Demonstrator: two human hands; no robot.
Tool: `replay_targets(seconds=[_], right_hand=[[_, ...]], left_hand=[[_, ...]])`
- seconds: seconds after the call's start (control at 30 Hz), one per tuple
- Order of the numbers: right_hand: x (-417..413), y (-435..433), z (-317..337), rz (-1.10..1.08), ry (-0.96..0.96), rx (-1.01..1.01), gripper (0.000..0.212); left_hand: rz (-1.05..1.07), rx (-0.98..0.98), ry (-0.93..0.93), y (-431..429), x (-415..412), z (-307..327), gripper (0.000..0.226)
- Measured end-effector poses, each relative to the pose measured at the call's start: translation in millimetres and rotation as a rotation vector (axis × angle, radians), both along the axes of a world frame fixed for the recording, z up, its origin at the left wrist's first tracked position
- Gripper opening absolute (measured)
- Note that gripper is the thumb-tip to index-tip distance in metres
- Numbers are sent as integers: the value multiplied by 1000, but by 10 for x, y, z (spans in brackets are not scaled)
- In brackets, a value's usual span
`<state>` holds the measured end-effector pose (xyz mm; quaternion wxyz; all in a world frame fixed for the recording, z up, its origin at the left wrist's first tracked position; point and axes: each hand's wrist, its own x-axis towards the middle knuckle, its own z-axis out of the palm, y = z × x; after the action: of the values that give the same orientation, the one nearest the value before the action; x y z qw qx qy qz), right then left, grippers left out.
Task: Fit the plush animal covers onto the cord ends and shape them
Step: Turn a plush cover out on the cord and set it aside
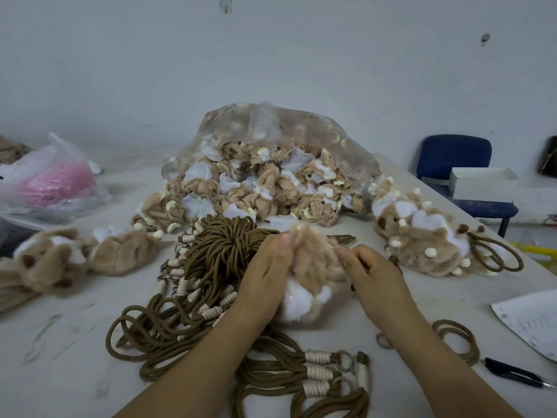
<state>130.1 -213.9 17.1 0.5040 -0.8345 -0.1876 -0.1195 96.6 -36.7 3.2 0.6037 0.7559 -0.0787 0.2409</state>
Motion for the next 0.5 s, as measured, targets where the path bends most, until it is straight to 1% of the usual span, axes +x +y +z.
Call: replay_targets(seconds=[0.1, 0.17, 0.23, 0.33, 0.4, 0.5], right_hand=[[11, 5, -21, 48, -113, -94, 37], [22, 22, -40, 68, -132, -130, 30], [32, 21, -38, 64, -135, -142, 24], [37, -26, 3, 37, -171, -209, 21], [31, -62, 40, 28, -188, -243, 22], [17, -79, 73, 38, -220, -278, 36]], left_hand=[[-54, 37, 49, -41, -54, 45, 28], [-46, 8, 52, -44, -61, 40, 20], [-21, -4, 37, -32, -56, 35, 20], [-19, -39, 10, -28, -48, 34, 25], [-20, -50, 20, -30, -58, 40, 36], [-25, 4, 41, -38, -86, 27, 55]])
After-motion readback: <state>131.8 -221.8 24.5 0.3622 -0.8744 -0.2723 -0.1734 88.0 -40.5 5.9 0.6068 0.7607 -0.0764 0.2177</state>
